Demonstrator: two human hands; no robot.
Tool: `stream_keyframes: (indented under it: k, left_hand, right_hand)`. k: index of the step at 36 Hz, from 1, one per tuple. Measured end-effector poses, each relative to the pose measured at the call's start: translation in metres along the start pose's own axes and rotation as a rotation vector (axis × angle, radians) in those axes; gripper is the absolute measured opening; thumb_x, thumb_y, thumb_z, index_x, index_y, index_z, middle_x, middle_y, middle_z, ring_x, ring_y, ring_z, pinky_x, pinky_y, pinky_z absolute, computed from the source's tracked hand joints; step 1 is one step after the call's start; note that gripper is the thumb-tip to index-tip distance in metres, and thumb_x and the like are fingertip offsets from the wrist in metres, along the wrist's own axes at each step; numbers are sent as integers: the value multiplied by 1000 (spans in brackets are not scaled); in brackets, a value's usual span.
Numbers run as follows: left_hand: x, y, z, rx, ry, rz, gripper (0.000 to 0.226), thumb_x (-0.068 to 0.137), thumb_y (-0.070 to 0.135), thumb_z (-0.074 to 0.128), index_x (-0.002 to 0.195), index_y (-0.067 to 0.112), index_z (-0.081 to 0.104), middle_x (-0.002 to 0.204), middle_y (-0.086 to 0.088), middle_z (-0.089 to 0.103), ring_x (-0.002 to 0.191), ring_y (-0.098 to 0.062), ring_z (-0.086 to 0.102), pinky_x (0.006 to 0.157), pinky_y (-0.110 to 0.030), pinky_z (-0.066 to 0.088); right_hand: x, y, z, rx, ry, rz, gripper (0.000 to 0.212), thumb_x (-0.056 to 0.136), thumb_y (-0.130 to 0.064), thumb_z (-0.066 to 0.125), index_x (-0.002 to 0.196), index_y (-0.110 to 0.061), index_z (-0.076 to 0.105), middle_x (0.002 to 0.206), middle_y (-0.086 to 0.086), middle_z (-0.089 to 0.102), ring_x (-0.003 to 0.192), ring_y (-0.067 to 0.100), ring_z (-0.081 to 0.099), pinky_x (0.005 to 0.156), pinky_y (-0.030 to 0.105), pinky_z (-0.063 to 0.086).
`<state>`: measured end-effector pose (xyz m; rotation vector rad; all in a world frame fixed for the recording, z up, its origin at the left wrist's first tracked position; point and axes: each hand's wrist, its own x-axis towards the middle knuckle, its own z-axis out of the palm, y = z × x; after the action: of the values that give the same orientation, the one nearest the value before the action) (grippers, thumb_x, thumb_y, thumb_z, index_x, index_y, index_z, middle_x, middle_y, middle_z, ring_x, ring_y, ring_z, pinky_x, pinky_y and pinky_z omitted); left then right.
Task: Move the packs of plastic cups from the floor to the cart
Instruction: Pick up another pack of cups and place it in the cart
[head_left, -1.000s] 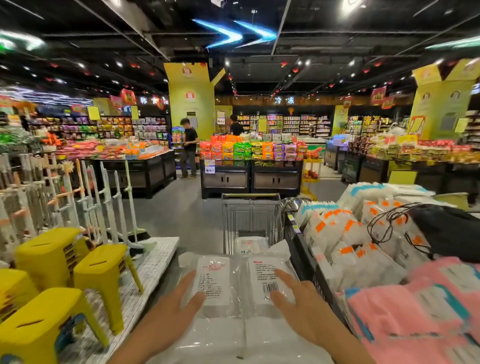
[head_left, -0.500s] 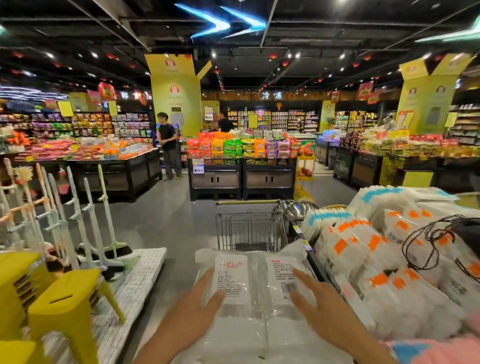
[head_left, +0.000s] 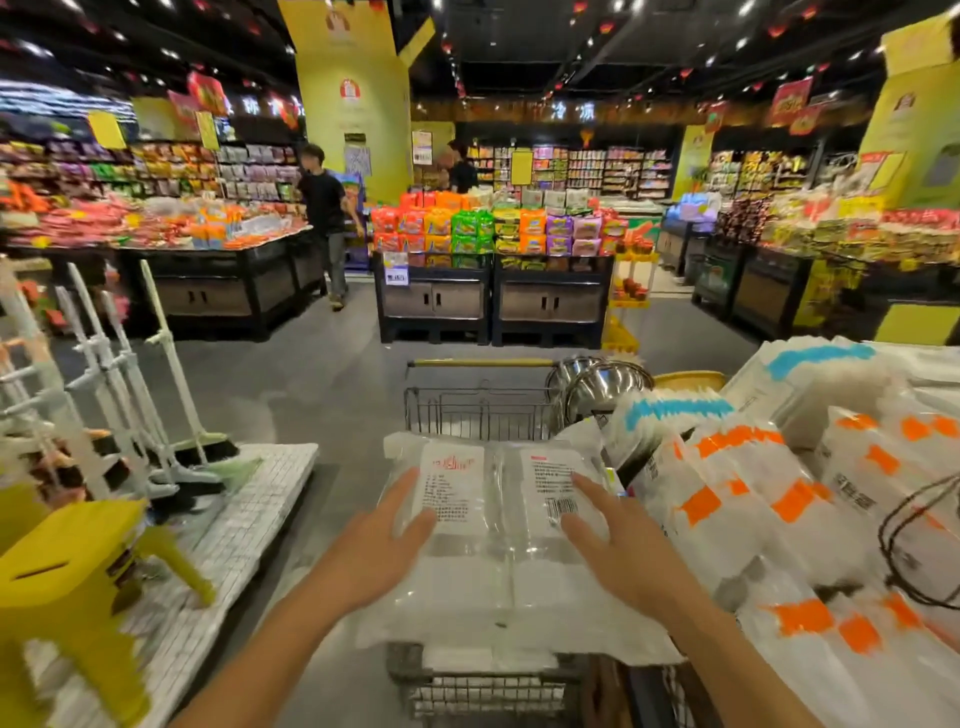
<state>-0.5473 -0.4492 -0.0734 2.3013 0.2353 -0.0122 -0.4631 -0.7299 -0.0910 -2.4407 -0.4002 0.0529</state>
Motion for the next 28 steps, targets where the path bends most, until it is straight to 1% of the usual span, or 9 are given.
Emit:
stream_keyframes:
  k: [3, 5, 8, 10, 15, 18, 20, 24, 28]
  left_hand:
    - [36, 0, 7, -2, 38, -5, 68, 91, 70, 36, 149, 56, 5, 154, 15, 36, 141, -18, 38, 115, -42, 33]
    - [63, -4, 14, 8, 60, -15, 69, 85, 78, 34, 144, 63, 3, 155, 17, 34, 142, -20, 36, 115, -47, 33]
    - [99, -16, 25, -4, 63, -53, 67, 84, 80, 34, 142, 67, 3, 157, 20, 27, 147, -21, 24, 117, -51, 27]
    - [123, -25, 31, -2, 67, -75, 66, 83, 82, 33, 139, 71, 2, 159, 17, 25, 149, -20, 19, 117, -51, 25]
    - [179, -55, 43, 19, 27, -151, 64, 85, 80, 32, 141, 70, 2, 159, 3, 28, 140, -24, 37, 115, -48, 29]
    - [212, -89, 56, -41, -14, -137, 66, 75, 89, 30, 134, 77, 1, 144, 0, 47, 123, -23, 54, 105, -52, 42]
    - [230, -110, 66, -52, -59, -151, 64, 82, 83, 32, 136, 75, 0, 136, -3, 51, 113, -22, 60, 100, -49, 48]
    - [251, -138, 92, 25, -98, -167, 61, 96, 64, 32, 142, 66, -8, 153, 3, 28, 133, -20, 44, 109, -43, 34]
    - [265, -177, 128, -7, -121, -155, 63, 98, 58, 35, 141, 67, -10, 154, 9, 28, 123, 2, 30, 109, -32, 29]
  right_hand:
    - [43, 19, 2, 15, 0, -53, 69, 85, -77, 36, 149, -53, 22, 144, -1, 49, 129, 15, 50, 105, 39, 45]
    - [72, 32, 5, 31, -15, -53, 71, 84, -78, 36, 149, -52, 24, 141, -2, 53, 125, 13, 52, 104, 40, 47]
    - [106, 40, 12, 14, -27, -25, 63, 93, -65, 42, 151, -48, 26, 144, -1, 45, 130, 16, 47, 104, 31, 39]
    - [127, 46, 19, -14, -46, -18, 60, 96, -59, 44, 152, -48, 24, 147, 2, 40, 133, 18, 43, 104, 33, 37]
    - [170, 56, 52, 7, -91, 38, 60, 97, -58, 43, 151, -52, 20, 146, 5, 36, 130, 21, 46, 102, 37, 39]
    - [189, 65, 79, 3, -92, 85, 59, 97, -58, 43, 151, -53, 19, 144, 2, 34, 121, 22, 53, 96, 35, 43]
    - [199, 74, 101, 3, -98, 126, 59, 97, -58, 43, 150, -55, 18, 144, 0, 32, 116, 21, 57, 94, 36, 47]
    - [211, 104, 149, -4, -116, 192, 59, 94, -64, 39, 146, -63, 10, 151, -1, 25, 114, 20, 59, 92, 37, 52]
    - [211, 138, 194, -8, -160, 269, 59, 93, -68, 36, 140, -72, -1, 156, -2, 20, 123, 19, 55, 95, 39, 54]
